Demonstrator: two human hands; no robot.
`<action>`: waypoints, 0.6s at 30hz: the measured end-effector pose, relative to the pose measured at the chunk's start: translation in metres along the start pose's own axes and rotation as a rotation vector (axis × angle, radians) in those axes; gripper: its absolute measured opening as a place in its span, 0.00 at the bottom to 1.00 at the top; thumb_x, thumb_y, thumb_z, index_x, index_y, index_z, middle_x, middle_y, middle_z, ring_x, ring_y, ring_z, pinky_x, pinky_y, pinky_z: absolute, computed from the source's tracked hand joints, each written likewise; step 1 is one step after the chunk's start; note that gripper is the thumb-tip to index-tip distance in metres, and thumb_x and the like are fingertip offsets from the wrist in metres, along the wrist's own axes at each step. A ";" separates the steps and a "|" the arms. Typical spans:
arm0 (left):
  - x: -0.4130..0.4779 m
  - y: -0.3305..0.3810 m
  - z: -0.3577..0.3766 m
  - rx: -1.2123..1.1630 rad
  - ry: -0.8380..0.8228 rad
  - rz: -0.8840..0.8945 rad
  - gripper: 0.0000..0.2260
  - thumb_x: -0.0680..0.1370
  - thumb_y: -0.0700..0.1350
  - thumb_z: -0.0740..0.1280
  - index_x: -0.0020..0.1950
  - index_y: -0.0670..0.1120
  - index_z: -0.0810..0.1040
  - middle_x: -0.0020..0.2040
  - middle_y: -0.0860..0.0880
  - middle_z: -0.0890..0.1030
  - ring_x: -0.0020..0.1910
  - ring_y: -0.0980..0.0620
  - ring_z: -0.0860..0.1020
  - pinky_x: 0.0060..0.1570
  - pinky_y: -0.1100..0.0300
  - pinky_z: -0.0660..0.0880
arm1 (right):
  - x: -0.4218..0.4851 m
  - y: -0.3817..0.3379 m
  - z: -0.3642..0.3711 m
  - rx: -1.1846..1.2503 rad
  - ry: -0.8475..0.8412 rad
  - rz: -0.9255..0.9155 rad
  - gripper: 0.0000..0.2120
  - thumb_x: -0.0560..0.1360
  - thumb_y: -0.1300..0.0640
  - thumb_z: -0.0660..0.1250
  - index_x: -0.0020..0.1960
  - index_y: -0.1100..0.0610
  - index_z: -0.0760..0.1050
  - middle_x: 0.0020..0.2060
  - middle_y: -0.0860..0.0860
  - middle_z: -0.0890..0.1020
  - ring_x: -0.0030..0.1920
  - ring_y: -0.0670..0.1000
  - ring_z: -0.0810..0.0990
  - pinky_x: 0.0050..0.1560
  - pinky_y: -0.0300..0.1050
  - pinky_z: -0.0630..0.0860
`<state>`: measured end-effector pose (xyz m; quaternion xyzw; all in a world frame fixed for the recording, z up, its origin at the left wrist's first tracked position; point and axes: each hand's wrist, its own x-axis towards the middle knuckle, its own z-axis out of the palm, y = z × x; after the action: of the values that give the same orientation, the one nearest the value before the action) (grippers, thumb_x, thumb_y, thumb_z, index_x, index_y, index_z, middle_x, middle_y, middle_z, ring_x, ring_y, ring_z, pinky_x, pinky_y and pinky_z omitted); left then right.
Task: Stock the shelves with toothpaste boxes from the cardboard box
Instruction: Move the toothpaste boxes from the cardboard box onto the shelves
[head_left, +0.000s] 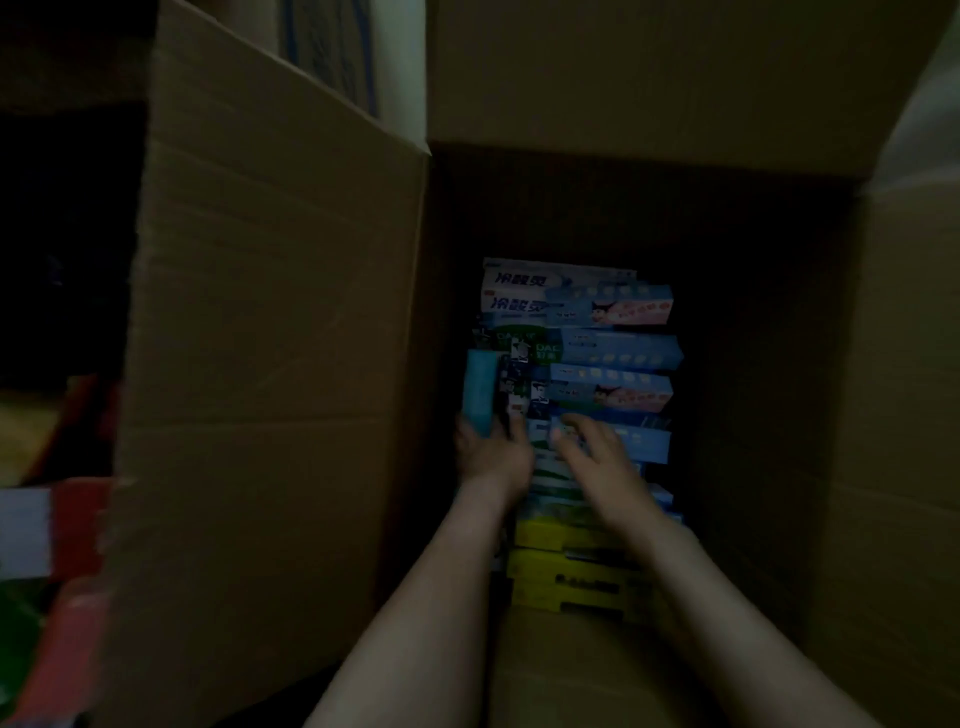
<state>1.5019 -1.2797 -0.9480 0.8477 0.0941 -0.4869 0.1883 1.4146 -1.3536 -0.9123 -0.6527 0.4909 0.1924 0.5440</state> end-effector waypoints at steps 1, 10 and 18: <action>-0.020 0.007 -0.006 0.059 -0.017 0.112 0.32 0.81 0.58 0.56 0.78 0.47 0.47 0.77 0.44 0.54 0.74 0.44 0.58 0.74 0.49 0.56 | -0.008 -0.012 -0.007 0.180 0.015 0.055 0.22 0.80 0.49 0.59 0.72 0.54 0.64 0.68 0.52 0.68 0.66 0.50 0.67 0.61 0.41 0.63; -0.244 0.090 -0.101 0.899 0.094 1.057 0.29 0.79 0.54 0.41 0.77 0.44 0.57 0.78 0.40 0.46 0.77 0.43 0.44 0.73 0.47 0.36 | -0.154 -0.146 -0.114 1.147 0.088 0.122 0.22 0.74 0.57 0.70 0.66 0.56 0.71 0.57 0.57 0.81 0.56 0.56 0.81 0.54 0.53 0.79; -0.405 0.112 -0.252 0.652 0.188 1.196 0.29 0.68 0.39 0.73 0.67 0.41 0.66 0.65 0.39 0.74 0.62 0.40 0.76 0.62 0.47 0.73 | -0.321 -0.264 -0.186 1.082 -0.149 -0.078 0.17 0.75 0.63 0.62 0.64 0.62 0.72 0.52 0.60 0.82 0.48 0.55 0.83 0.40 0.48 0.82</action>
<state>1.5338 -1.2684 -0.4595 0.8059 -0.5254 -0.2269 0.1512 1.4441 -1.4019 -0.4607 -0.2820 0.4554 -0.0620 0.8422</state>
